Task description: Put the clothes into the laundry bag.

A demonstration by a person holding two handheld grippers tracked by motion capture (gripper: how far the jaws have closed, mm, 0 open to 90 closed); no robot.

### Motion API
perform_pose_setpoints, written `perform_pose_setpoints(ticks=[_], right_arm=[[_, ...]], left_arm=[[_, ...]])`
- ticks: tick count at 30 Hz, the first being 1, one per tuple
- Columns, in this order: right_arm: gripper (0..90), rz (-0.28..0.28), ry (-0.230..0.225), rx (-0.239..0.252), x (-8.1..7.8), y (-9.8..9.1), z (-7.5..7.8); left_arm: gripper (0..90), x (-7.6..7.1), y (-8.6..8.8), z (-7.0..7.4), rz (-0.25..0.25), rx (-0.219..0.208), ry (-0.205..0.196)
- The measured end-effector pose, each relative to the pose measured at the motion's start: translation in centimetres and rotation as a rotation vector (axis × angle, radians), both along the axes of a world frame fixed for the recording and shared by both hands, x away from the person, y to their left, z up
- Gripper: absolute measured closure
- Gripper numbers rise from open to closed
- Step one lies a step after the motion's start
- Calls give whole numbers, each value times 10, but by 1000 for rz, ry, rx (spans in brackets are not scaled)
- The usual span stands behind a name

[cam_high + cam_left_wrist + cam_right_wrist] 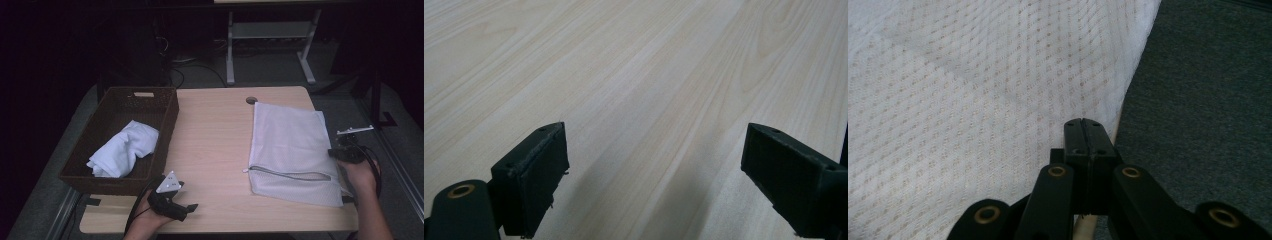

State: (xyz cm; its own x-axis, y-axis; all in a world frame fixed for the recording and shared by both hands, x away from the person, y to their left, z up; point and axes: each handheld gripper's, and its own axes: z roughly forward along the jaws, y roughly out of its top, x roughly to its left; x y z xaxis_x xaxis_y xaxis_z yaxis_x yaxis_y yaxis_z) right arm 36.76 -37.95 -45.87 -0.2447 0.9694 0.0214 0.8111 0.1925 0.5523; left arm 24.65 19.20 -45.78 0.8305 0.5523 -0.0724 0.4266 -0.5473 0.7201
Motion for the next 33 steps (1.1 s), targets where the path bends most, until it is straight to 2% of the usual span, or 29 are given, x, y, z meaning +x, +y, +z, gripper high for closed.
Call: perform_pose_setpoints(ticks=[8,17,20,33], right_arm=[[898,-15,0,-24,-2,-5,0],[897,-31,0,-18,-4,-8,0],[898,-47,14,-37,-4,-10,-1],[897,-57,14,-33,-5,-13,-4]], left_arm=[[111,0,1,1,5,-6,-6],[111,0,1,2,8,-8,-7],[111,0,0,3,3,-6,-9],[111,1,-1,2,2,-5,-8]])
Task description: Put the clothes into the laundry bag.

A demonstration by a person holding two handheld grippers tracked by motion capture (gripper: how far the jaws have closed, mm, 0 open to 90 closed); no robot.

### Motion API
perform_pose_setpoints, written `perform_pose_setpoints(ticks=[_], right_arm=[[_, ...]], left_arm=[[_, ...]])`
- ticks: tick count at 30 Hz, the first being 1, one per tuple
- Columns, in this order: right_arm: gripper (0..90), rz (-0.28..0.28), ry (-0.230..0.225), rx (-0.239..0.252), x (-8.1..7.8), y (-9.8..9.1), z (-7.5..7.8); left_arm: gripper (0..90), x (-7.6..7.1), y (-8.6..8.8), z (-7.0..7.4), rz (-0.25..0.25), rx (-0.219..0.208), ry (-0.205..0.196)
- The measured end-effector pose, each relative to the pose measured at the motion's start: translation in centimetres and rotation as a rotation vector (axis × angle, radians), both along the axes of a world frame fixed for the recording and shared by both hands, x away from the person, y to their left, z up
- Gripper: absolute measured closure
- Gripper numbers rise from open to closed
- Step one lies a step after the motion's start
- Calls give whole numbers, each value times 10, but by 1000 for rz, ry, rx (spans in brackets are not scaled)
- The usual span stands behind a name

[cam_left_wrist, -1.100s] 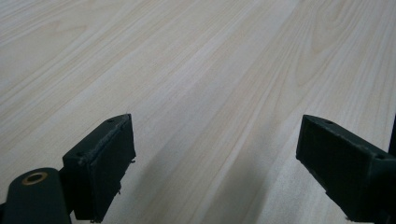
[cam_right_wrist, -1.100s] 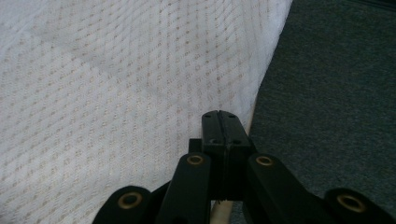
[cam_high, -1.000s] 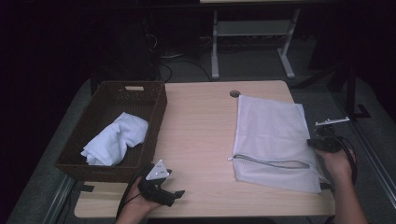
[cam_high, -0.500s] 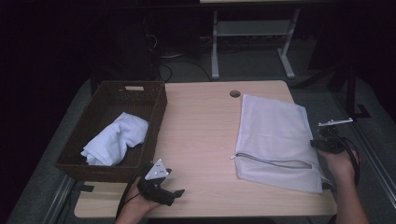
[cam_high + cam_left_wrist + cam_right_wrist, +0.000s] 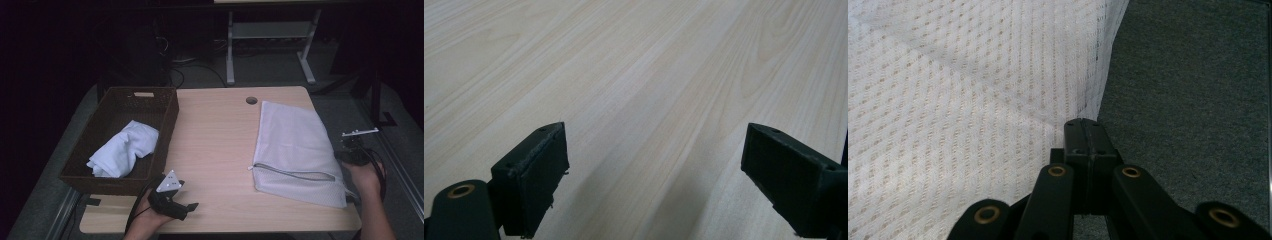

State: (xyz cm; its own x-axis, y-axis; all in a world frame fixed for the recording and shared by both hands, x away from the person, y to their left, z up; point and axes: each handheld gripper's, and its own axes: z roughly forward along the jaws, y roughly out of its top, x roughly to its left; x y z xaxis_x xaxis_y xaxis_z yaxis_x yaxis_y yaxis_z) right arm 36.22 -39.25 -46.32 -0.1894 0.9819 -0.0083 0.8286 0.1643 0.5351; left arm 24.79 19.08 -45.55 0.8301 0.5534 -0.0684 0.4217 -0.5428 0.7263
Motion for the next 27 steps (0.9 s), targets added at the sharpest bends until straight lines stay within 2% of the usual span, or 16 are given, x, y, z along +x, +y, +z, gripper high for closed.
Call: perform_pose_setpoints(ticks=[4,5,6,7,9,12,14,16,17,21,23,24,25,26,27], right_arm=[[896,-1,-5,12,-1,0,1],[887,4,-22,36,-3,1,5],[887,4,-22,36,-3,1,5],[848,18,-40,41,-5,5,9],[829,25,-46,42,-6,6,11],[706,39,-84,72,-14,10,17],[655,48,-128,99,-22,13,19],[608,50,-148,122,-27,14,22],[558,55,-152,146,-33,16,25],[516,73,-169,160,-43,19,28],[461,100,-187,185,-55,25,33],[461,100,-187,185,-55,25,33],[416,117,-199,195,-63,30,35],[416,117,-199,195,-63,30,35],[389,133,-203,194,-70,36,37]], left_arm=[[111,1,0,0,-1,0,-1],[111,1,0,0,-1,0,-2],[111,1,0,0,-1,0,-2],[111,1,0,0,-2,1,-2],[111,1,-1,0,-3,3,-1],[111,1,-3,-1,-4,7,6],[111,1,-4,-1,-4,2,6],[111,1,-4,-1,-9,0,4],[112,1,-4,0,-9,3,5],[112,1,-3,0,-6,0,5],[111,1,-3,0,-4,-2,5],[112,1,-3,0,-4,-2,5],[112,0,-3,0,-6,-2,3],[112,0,-3,0,-6,-2,3],[112,0,-3,0,-5,-4,4]])
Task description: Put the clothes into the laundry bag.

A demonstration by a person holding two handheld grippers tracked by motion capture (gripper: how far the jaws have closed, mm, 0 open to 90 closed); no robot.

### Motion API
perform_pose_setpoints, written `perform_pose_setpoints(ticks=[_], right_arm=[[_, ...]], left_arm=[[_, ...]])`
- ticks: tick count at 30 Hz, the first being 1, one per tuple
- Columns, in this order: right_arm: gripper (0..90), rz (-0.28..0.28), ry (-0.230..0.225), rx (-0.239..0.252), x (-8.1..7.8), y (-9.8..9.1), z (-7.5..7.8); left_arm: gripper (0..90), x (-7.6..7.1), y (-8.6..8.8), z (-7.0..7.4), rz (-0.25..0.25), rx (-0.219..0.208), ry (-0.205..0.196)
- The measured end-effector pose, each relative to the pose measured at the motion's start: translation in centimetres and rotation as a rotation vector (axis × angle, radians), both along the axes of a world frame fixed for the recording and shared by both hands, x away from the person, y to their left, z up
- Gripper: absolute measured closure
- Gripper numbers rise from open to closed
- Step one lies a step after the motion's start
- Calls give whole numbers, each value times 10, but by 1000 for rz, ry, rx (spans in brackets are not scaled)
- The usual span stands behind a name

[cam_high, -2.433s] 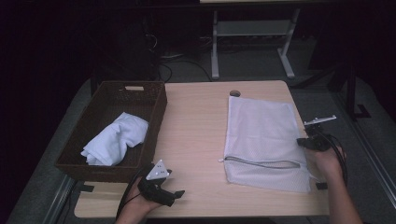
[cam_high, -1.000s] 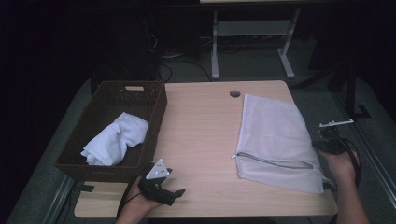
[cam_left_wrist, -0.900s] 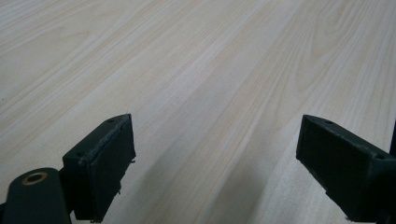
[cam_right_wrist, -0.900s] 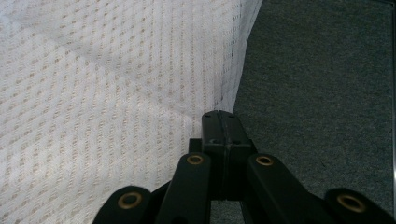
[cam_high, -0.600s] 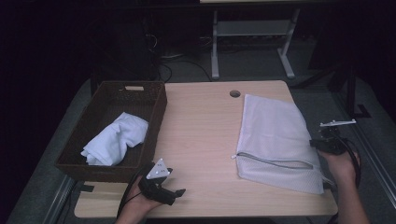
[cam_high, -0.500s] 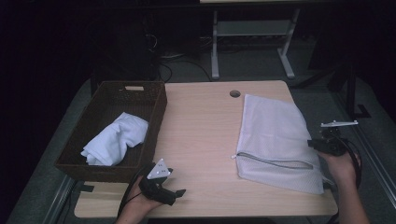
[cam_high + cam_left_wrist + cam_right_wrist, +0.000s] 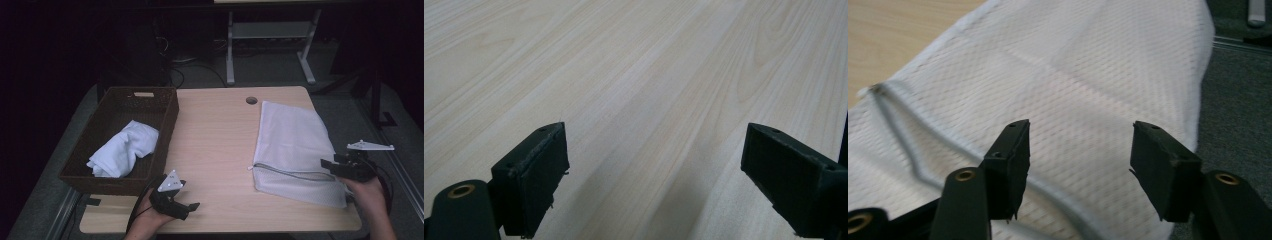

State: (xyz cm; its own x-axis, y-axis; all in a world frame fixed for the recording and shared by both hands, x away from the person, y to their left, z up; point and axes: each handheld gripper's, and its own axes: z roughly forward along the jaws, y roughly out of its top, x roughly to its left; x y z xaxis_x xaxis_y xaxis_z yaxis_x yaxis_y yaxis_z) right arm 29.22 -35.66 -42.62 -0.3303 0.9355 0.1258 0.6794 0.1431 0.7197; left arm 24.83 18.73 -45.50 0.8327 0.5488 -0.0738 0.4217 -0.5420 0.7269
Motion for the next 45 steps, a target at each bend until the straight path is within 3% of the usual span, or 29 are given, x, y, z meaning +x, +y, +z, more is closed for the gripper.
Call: perform_pose_setpoints(ticks=[9,12,14,20,32,38,45], right_arm=[[303,87,-25,3,-23,29,4],[241,152,-34,19,-30,45,5],[236,165,-35,22,-31,49,4],[189,311,-41,-9,-34,90,-2],[91,463,-52,-50,-42,140,-11],[0,498,-50,-47,-45,155,-15],[0,508,-54,-56,-46,160,-17]], left_arm=[[126,-1,1,1,-4,1,-5],[127,-1,1,1,-6,-9,1],[127,-1,1,2,-11,-12,5],[131,-2,0,2,-14,-8,3],[131,-2,-6,3,-36,-11,21],[125,-3,-11,11,-62,-11,30],[124,-1,-15,23,-95,-4,47]])
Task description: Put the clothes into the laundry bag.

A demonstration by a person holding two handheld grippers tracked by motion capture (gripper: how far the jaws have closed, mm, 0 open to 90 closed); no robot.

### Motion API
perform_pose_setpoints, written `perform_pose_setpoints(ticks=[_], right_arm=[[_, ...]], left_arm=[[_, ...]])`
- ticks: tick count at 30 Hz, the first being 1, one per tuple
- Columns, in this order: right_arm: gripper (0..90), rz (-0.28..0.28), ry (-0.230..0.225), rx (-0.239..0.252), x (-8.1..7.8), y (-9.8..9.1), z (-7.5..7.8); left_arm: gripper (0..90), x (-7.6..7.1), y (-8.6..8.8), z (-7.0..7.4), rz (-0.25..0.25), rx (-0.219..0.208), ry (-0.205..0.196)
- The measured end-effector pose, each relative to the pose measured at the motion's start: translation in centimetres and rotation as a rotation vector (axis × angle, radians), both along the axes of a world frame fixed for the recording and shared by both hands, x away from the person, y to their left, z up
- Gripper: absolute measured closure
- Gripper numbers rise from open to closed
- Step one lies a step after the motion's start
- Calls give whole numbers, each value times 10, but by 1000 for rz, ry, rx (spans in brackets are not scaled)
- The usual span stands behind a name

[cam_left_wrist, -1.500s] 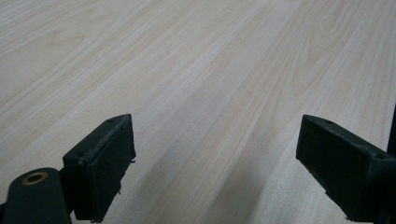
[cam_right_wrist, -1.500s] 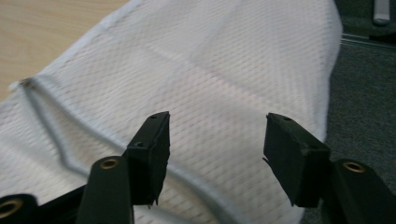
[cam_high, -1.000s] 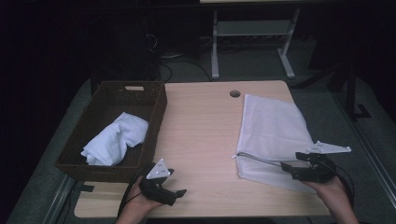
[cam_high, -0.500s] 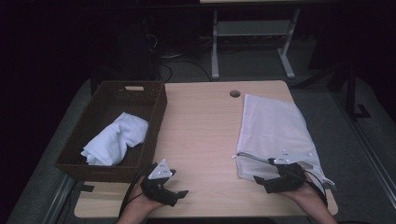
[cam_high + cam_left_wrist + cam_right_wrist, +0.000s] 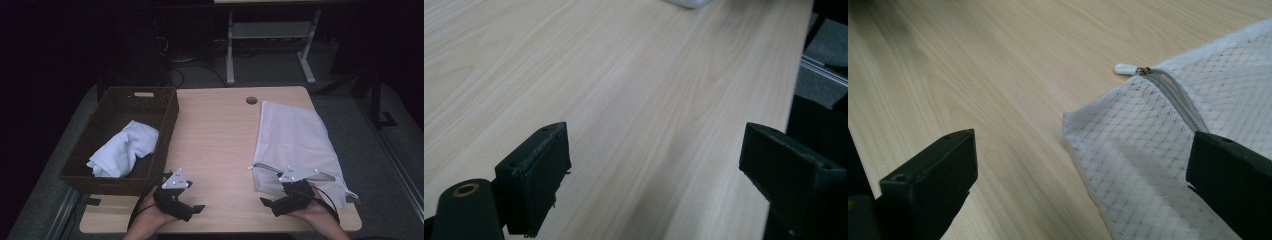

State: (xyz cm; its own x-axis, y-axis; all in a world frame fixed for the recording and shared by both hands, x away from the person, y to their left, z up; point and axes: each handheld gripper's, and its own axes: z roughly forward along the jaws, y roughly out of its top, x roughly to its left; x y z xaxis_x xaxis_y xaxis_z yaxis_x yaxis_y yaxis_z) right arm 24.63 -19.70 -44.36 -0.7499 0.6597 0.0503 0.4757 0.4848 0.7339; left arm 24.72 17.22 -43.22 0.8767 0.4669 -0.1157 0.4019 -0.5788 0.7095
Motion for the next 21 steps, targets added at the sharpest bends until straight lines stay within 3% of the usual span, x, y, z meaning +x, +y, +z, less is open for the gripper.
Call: perform_pose_setpoints(ticks=[7,20,21], right_arm=[[0,8,-3,-11,0,2,-1],[0,-2,0,-13,1,-1,-3],[0,-7,-1,-11,1,-2,-2]], left_arm=[[127,9,-4,25,-38,24,13],[127,28,-3,63,-63,76,7],[127,34,0,71,-58,83,9]])
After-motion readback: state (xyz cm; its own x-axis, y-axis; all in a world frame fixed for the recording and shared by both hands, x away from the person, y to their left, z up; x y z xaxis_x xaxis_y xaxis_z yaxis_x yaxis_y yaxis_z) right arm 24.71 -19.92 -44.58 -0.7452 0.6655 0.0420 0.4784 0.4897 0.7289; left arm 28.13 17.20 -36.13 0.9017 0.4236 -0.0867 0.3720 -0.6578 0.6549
